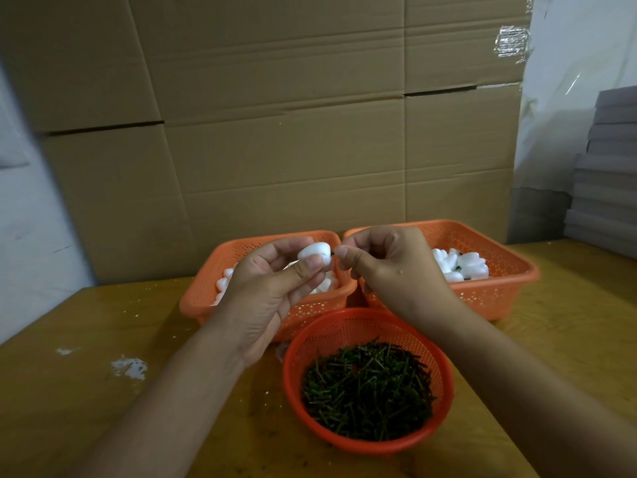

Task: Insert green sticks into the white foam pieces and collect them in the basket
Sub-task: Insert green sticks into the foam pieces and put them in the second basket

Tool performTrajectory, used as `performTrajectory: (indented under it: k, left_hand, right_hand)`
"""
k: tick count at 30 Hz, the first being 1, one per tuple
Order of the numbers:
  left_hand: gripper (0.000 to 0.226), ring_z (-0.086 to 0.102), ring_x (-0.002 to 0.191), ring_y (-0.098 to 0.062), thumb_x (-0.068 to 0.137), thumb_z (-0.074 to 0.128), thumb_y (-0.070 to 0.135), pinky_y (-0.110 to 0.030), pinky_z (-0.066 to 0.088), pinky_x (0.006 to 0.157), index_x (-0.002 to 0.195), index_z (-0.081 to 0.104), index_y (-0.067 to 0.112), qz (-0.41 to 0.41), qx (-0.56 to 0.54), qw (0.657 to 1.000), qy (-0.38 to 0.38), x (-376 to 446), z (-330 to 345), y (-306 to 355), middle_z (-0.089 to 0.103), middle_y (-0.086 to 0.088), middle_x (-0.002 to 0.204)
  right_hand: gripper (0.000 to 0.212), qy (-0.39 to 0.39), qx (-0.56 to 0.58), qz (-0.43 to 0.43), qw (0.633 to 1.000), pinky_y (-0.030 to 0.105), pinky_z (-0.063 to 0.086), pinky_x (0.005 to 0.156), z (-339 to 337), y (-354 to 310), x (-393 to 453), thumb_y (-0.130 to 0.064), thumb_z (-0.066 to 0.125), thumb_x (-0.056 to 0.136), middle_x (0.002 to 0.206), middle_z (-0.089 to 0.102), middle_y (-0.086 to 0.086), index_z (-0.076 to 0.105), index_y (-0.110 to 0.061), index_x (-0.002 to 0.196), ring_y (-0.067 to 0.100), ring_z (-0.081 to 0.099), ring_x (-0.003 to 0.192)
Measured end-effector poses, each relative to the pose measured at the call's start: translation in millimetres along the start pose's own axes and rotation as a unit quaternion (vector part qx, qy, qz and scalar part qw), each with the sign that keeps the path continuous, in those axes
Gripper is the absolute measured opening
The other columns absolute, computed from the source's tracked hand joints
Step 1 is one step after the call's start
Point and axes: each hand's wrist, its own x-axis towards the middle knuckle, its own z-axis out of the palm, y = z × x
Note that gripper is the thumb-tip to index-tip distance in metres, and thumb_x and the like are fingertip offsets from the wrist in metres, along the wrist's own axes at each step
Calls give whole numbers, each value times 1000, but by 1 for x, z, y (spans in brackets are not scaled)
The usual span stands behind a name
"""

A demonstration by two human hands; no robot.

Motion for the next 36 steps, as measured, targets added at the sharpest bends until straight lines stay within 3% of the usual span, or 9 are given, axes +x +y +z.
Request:
performTrajectory:
  k: [4,8,14,19,22,28,34,36]
  left_hand:
    - [27,74,100,-25,73,81,9,-23,59,77,99,75,10,4,4,1000,3,-1,1,-1,75,-14,109]
    - [20,74,99,-24,74,79,9,-23,59,77,94,78,13,5,1,1000,-2,-1,1,-1,76,-13,108]
    - [33,75,98,-25,73,79,11,-24,59,75,105,70,8,2,18,1000,1,-1,0,0,76,-12,107]
    - [50,74,91,-16,68,82,15,-23,57,65,115,66,16,12,51,999,3,-1,1,6,76,-8,104]
    - [44,73,91,-14,71,82,15,-22,56,64,112,67,18,10,38,999,-3,-2,1,7,76,-6,105]
    - [30,70,91,-10,69,82,24,-20,53,65,98,79,26,8,44,999,-30,-3,2,9,76,-6,108]
    - [55,72,102,-16,76,77,27,-24,57,78,128,65,16,4,47,998,-46,-3,3,7,75,-11,112]
    - [55,72,102,-17,77,77,27,-25,57,80,129,64,15,6,52,998,-39,-3,3,6,75,-11,112]
  right_hand:
    - [22,-13,3,3,1000,24,44,47,2,0,0,-17,70,91,54,62,-7,71,-22,70,7,54,43]
    - [18,-9,21,8,1000,23,44,46,3,-1,0,-16,70,91,55,64,-6,73,-17,74,9,54,43]
    - [13,-28,46,17,998,21,44,46,2,-1,-2,-14,69,92,60,67,-4,75,-9,82,4,54,43]
    - [12,-75,62,60,993,21,47,49,0,-2,-2,-15,66,94,64,69,-8,74,-12,85,0,58,54]
    - [12,-101,81,84,988,20,49,52,1,-1,-3,-15,66,94,71,72,-5,75,-8,92,4,63,66]
    - [14,-122,119,109,979,20,48,53,1,-3,-5,-20,68,93,79,75,0,76,-9,90,4,62,66]
    - [13,-78,137,117,981,23,45,52,3,-3,-4,-16,69,92,69,70,-3,75,-7,86,5,58,60]
    - [11,-66,137,120,981,22,44,50,3,-3,-4,-14,71,90,65,68,-3,74,-7,82,4,56,55]
